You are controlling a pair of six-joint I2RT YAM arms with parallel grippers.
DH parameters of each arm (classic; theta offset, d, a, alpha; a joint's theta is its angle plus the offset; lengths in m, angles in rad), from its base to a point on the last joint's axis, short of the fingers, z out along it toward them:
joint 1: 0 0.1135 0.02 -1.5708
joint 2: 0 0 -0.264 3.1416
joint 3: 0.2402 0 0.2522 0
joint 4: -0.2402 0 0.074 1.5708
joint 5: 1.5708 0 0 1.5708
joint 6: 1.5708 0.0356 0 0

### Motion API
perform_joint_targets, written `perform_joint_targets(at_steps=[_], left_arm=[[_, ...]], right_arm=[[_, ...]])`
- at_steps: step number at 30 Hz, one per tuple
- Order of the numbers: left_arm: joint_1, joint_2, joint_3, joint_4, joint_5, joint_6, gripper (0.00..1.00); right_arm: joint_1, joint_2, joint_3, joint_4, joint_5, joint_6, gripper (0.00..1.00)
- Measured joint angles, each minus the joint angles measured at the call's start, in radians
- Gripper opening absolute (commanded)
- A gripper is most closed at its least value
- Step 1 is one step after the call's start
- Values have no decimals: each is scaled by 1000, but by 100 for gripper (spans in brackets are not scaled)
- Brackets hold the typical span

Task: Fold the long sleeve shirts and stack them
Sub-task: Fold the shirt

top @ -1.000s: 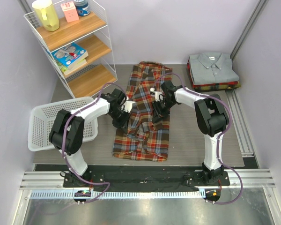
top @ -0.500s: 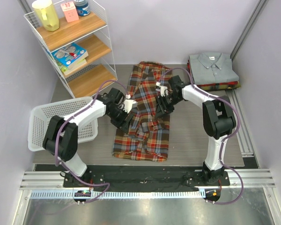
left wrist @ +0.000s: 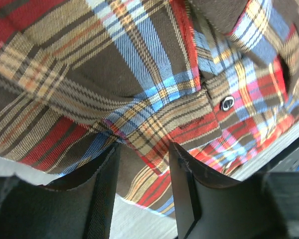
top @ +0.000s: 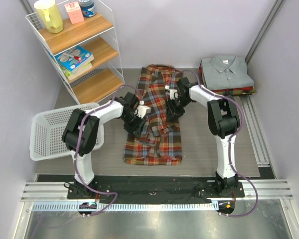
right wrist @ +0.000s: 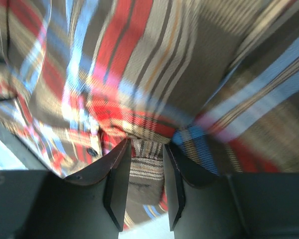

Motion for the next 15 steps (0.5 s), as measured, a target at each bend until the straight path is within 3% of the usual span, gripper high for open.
perform_joint_targets(at_steps=[6, 11, 12, 13, 15], left_arm=[[0, 45, 71, 19, 39, 11, 57], [0, -105, -42, 21, 64, 141, 71], [0, -169, -75, 16, 70, 180, 80], [1, -241, -106, 11, 75, 218, 99], [1, -422, -159, 11, 89, 287, 100]], right_arm=[[-55, 60, 140, -15, 18, -84, 54], [-81, -85, -11, -47, 19, -255, 64], [-81, -150, -61, -58, 22, -298, 73], [-79, -223, -111, -64, 26, -339, 81], [-75, -425, -209, -56, 34, -451, 100]])
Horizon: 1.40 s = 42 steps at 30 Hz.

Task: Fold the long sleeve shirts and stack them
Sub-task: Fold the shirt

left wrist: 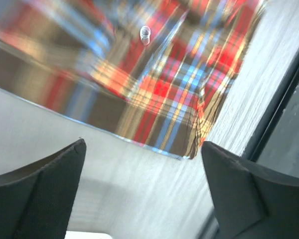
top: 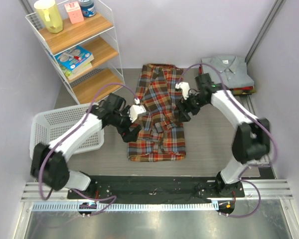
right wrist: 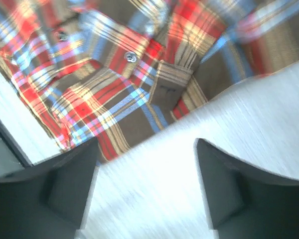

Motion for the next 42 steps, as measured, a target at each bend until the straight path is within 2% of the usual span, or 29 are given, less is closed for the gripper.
perform_joint_targets(at_steps=[5, 9, 13, 17, 19, 22, 29, 32, 36, 39, 40, 42], left_arm=[[-4, -288, -63, 55, 68, 170, 100], [-34, -321, -132, 60, 93, 357, 100], [-72, -291, -300, 108, 41, 507, 100], [-116, -321, -502, 200, -37, 610, 100], [-138, -327, -555, 241, -61, 645, 100], [-166, -331, -595, 320, -74, 668, 100], [-235, -337, -686, 627, -123, 674, 100], [-241, -282, -693, 755, -144, 670, 100], [-242, -188, -674, 889, -173, 652, 100], [-241, -116, -635, 943, -187, 640, 87], [-241, -91, -622, 957, -190, 639, 76], [-240, -56, -600, 969, -196, 635, 64]], right_arm=[[6, -402, -193, 147, -30, -159, 100], [52, -572, -339, 227, -65, -323, 100], [174, -566, -492, 247, -26, -505, 100], [205, -563, -686, 275, 17, -623, 100], [225, -568, -760, 305, 40, -662, 100], [264, -579, -842, 364, 60, -706, 100], [317, -591, -927, 555, 74, -750, 100], [323, -568, -944, 670, 79, -748, 100], [323, -489, -934, 821, 105, -732, 93], [323, -436, -916, 887, 128, -726, 82], [323, -419, -911, 908, 137, -723, 71], [323, -396, -907, 943, 156, -717, 61]])
